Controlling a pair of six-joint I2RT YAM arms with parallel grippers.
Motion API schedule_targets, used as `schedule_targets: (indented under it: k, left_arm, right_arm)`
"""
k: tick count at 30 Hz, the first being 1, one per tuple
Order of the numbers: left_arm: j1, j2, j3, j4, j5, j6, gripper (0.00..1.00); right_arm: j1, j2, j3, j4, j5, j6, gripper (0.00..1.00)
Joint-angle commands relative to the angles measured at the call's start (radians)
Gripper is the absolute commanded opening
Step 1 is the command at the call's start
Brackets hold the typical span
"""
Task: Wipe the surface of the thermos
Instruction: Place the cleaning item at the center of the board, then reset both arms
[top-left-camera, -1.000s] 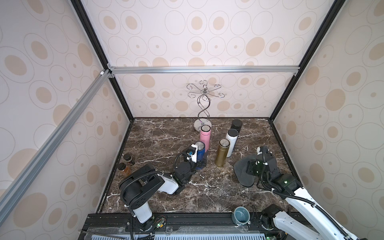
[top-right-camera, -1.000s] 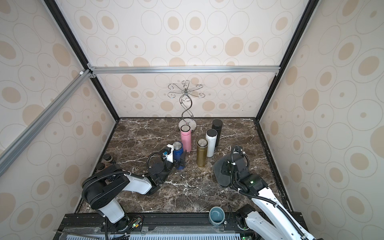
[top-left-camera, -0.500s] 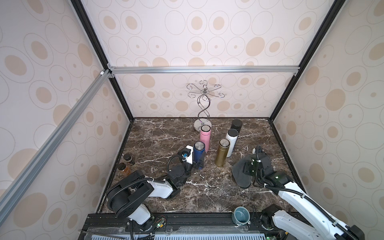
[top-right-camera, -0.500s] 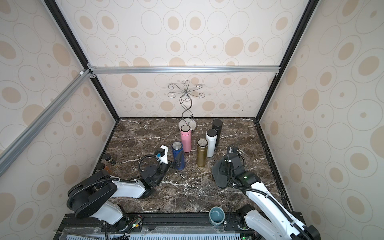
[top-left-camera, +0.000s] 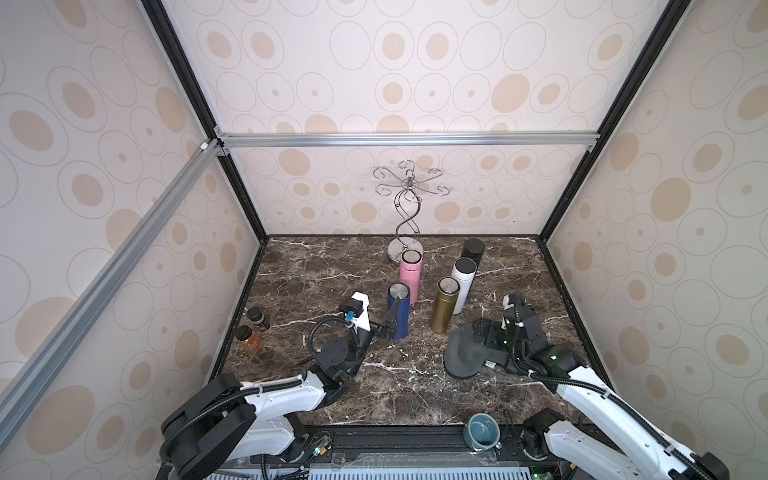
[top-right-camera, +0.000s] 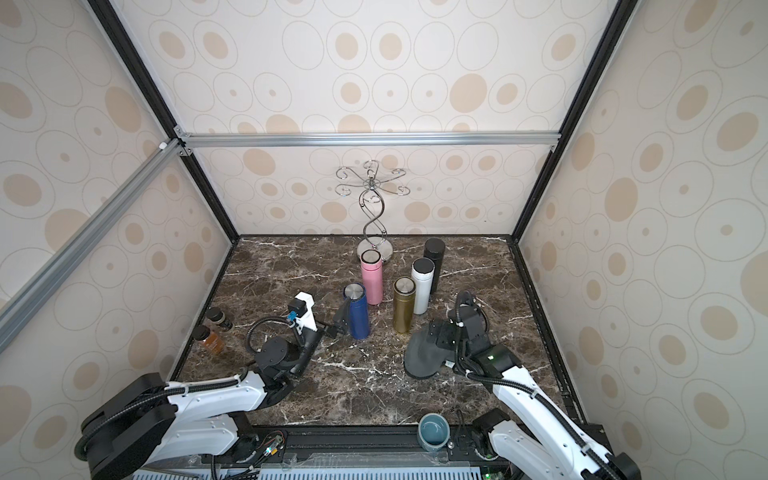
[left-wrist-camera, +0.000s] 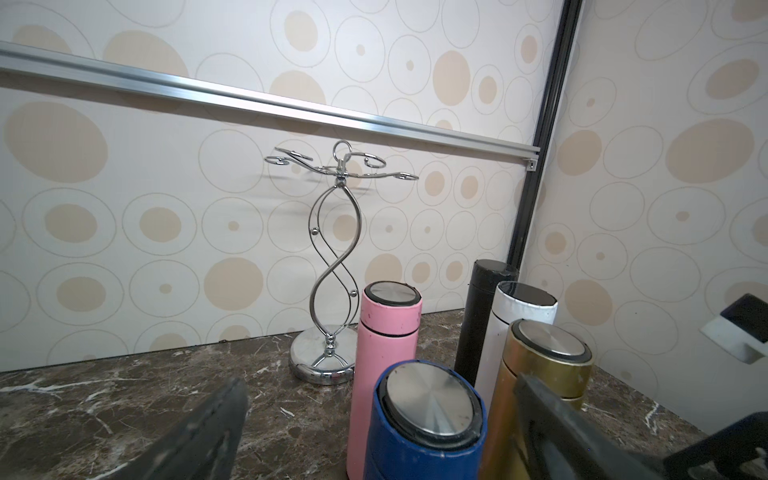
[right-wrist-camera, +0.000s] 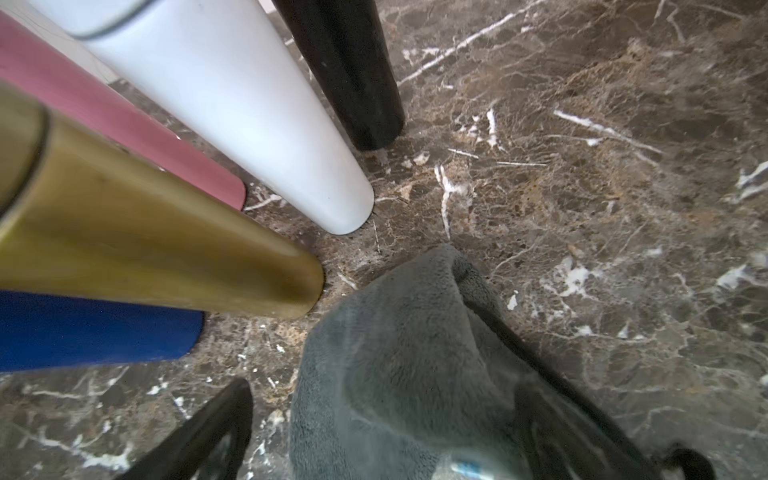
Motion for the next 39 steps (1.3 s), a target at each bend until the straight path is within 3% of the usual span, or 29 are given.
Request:
schedule_targets:
  k: [1, 9, 14, 23, 28, 31, 35, 39]
  left_arm:
    - [-0.007, -0.086, -0.01, -0.083, -0.094, 0.035, 1.0]
    - [-0.002, -0.262, 0.031, -0.244, -0.273, 0.117, 1.0]
    - [0.052, -0.297, 0.024, -0.266, -0.338, 0.097, 1.0]
    - [0.309, -0.251, 0.051, -0.388, -0.326, -0.058, 1.0]
    - [0.465, -0.141, 0.08, -0.407, -0.262, -0.045, 1.0]
    - [0.542, -0.059, 0.032, -0.226, -0.219, 0.045, 1.0]
    - [0.59, 0.007, -0.098, 0.092, -0.207, 0.127, 1.0]
    - [0.619, 0.044, -0.096, 0.014, -0.245, 0.155, 1.0]
  right_arm:
    - [-0.003, -0.015, 0.085, -0.072, 0.026, -0.03, 0.99]
    - [-0.015, 0.044, 0.202, -0.1, 0.056, -0.077, 0.99]
    - [-0.114, 0.106, 0.237, -0.022, -0.008, -0.109, 0.99]
    - [-0.425, 0.2, 0.248, 0.178, -0.114, -0.108, 0.99]
    - [-0.482, 0.308, 0.244, 0.243, 0.025, -0.178, 0.99]
    - [-0.49, 0.329, 0.19, 0.343, 0.104, -0.208, 0.99]
    - [-0.49, 0.304, 0.092, 0.483, 0.114, -0.271, 0.99]
    - [-0.49, 0.283, 0.067, 0.48, 0.155, -0.34, 0.99]
